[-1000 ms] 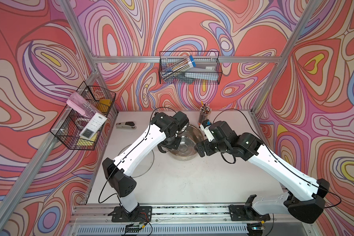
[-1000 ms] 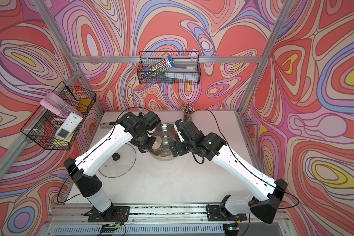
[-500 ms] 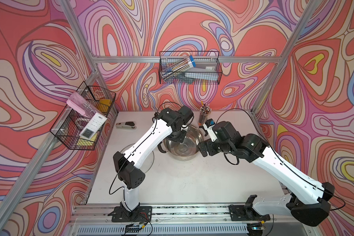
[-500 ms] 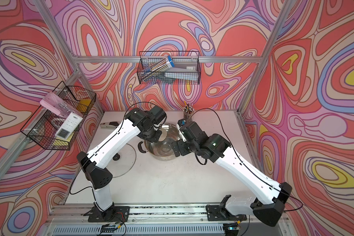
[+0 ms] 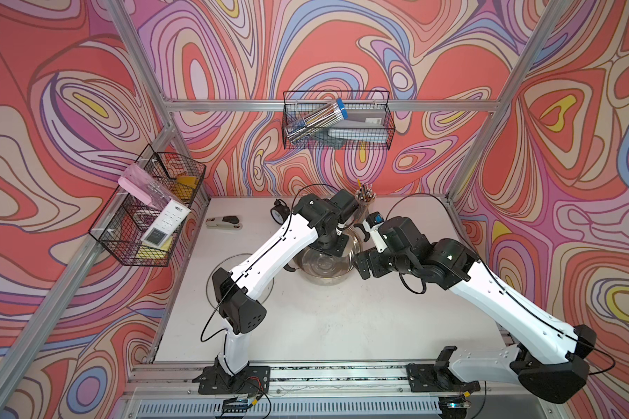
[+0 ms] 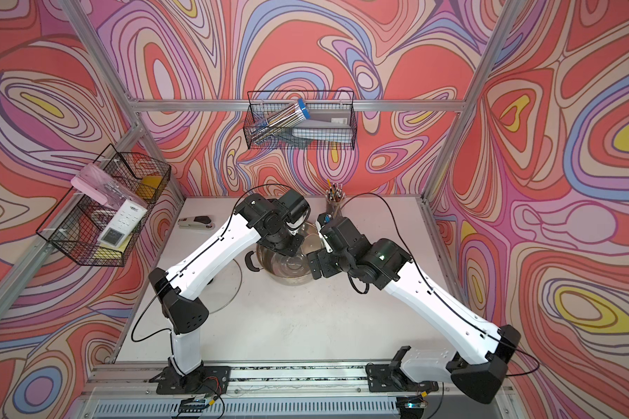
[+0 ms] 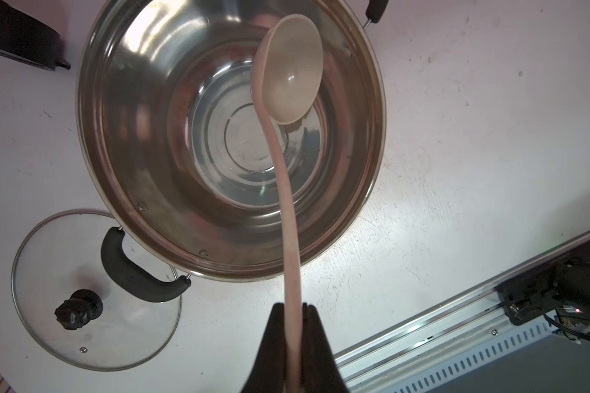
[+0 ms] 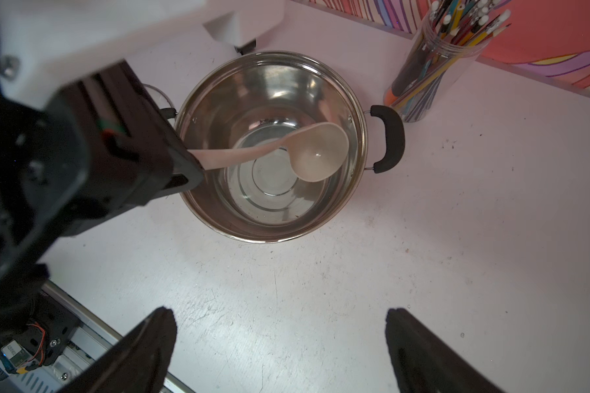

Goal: Stir the soup with a spoon
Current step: Stir the soup in the pan with a stick.

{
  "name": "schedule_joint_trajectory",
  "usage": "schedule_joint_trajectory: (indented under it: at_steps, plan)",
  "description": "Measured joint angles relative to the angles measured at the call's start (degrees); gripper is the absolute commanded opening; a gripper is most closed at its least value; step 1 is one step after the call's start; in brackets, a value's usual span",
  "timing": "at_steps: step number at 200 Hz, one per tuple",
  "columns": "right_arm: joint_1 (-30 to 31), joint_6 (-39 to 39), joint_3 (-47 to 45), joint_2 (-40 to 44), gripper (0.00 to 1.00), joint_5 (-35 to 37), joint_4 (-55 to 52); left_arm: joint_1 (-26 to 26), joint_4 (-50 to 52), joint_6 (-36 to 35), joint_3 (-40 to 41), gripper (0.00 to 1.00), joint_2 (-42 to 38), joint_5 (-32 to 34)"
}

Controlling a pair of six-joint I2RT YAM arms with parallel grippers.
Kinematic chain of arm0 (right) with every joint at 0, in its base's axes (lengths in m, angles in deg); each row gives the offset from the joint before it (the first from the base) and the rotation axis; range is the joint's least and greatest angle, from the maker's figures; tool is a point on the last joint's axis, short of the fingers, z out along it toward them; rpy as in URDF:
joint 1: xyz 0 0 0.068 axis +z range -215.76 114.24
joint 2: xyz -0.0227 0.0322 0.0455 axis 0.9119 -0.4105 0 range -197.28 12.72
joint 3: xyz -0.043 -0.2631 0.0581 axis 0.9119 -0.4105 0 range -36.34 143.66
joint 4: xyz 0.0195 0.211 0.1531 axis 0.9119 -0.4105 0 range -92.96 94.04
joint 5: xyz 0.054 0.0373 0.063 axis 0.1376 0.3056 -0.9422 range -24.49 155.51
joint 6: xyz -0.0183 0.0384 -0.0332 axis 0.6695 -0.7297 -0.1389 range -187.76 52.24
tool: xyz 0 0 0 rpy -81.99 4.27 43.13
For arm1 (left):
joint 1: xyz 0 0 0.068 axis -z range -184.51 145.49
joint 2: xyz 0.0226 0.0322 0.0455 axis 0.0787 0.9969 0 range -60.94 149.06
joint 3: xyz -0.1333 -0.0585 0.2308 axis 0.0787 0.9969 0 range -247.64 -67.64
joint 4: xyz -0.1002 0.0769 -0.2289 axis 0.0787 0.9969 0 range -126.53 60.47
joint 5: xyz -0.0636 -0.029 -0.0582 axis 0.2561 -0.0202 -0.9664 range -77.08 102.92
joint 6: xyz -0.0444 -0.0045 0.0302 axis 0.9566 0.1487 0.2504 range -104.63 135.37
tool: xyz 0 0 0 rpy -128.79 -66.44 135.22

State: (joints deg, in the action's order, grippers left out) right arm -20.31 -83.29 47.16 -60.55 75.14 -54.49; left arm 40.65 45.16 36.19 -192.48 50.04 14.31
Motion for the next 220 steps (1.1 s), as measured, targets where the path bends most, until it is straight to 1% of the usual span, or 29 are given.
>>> schedule_joint_trajectory:
  at_steps: [50,70,93,132,165,192,220]
  plan:
    - [0.00,0.04,0.02,-0.22,0.98,-0.22,0.02,0.31,2.21,0.02,8.50,0.00,-3.26,-2.32]
    - [0.00,0.04,0.07,-0.79,0.98,-0.52,0.09,0.31,3.48,0.13,12.00,0.00,-5.73,-2.32]
    - [0.00,0.04,0.07,-1.51,0.98,-1.11,0.28,0.31,5.09,0.26,13.62,0.00,-8.35,-1.55]
    - [0.00,0.04,0.07,-1.95,0.98,-2.05,0.92,-0.17,7.56,0.81,13.70,0.00,-10.05,1.55]
    - [0.00,0.04,0.07,-1.95,0.98,-2.21,1.11,-3.34,7.74,1.31,13.20,0.00,-9.99,3.67]
    - [0.00,0.04,0.07,-1.95,0.98,-2.19,1.09,-5.77,7.61,1.49,9.99,0.00,-8.87,5.77]
    - [0.00,0.02,0.07,-1.77,0.98,-2.10,1.03,-6.25,6.54,1.46,6.32,0.00,-6.56,6.78]
